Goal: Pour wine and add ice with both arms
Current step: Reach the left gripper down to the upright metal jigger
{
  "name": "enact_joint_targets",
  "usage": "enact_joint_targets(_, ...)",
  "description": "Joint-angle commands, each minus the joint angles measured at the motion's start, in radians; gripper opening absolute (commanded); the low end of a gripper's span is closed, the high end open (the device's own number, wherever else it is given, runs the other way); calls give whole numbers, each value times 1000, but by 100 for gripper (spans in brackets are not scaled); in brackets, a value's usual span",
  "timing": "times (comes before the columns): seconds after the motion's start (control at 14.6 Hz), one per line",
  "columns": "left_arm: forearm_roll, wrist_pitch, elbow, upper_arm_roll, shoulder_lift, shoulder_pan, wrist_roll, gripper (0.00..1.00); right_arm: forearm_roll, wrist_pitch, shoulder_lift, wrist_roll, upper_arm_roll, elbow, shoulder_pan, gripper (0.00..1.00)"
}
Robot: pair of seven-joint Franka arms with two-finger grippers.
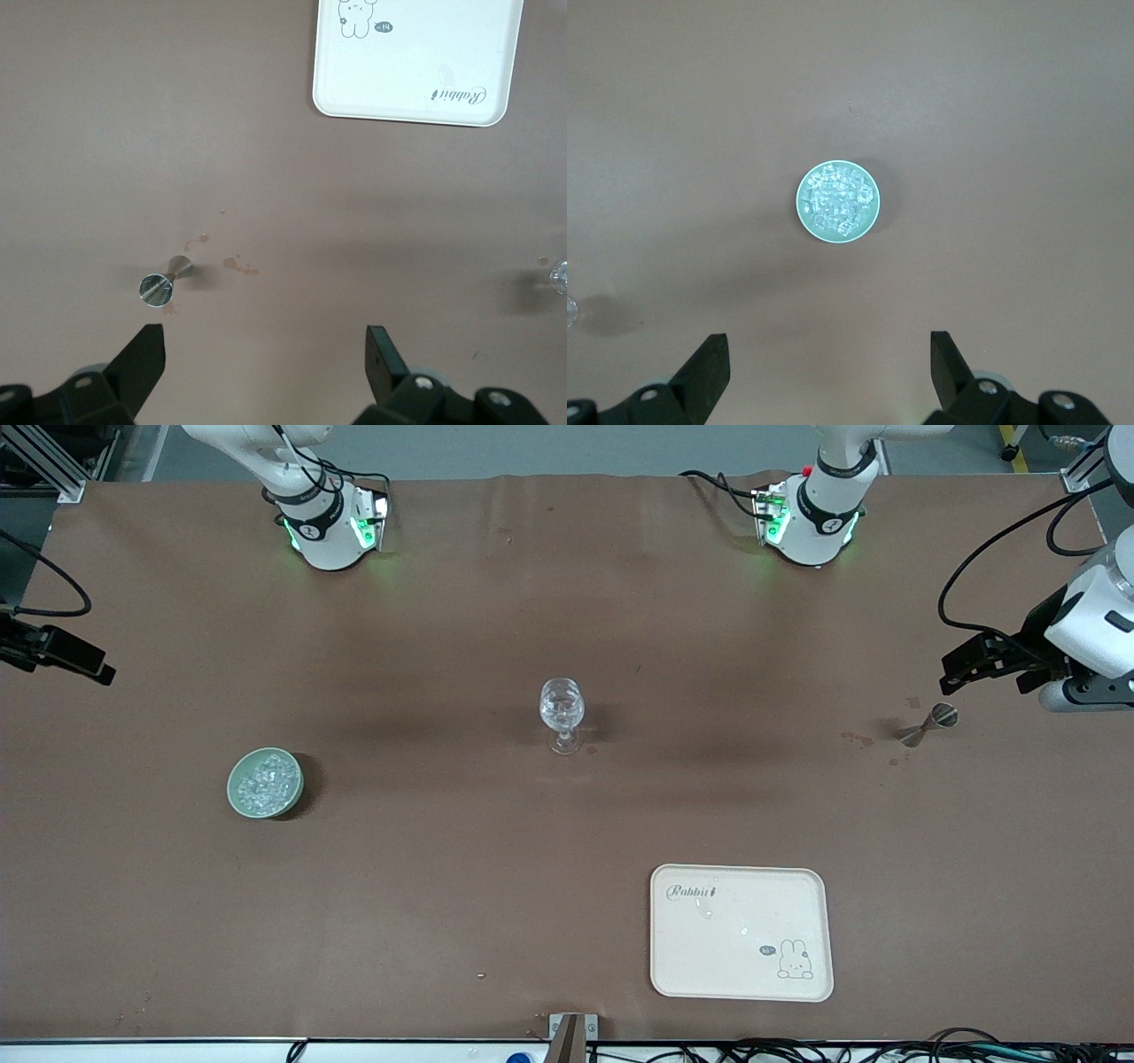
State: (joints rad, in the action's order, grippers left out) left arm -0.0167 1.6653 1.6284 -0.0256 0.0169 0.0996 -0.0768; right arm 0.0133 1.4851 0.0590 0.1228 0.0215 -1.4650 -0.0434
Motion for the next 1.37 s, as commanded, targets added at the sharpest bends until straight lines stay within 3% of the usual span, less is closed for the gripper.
enact_joint_targets(0.0,17,-10,-7,7,-2,-1,11,100,-21,18,-30,-11,6,-37,5,100)
enact_joint_targets(0.41,17,-19,-8,-28,0,2,-11,100,-21,17,-28,-11,6,-38,8,100)
enact_joint_targets(0.75,-61,-22,-2,-210,35,5,-147,100,-27,18,-28,-11,5,-38,8,100)
enact_joint_targets(1.1,-72,-25,34,-273,97,-3,-415,100,-26,17,-28,-51,5,-37,8,100)
enact_joint_targets(1.3,-262,-24,53,-416,141,-1,-432,100,-27,11,-28,-51,6,-38,7,100)
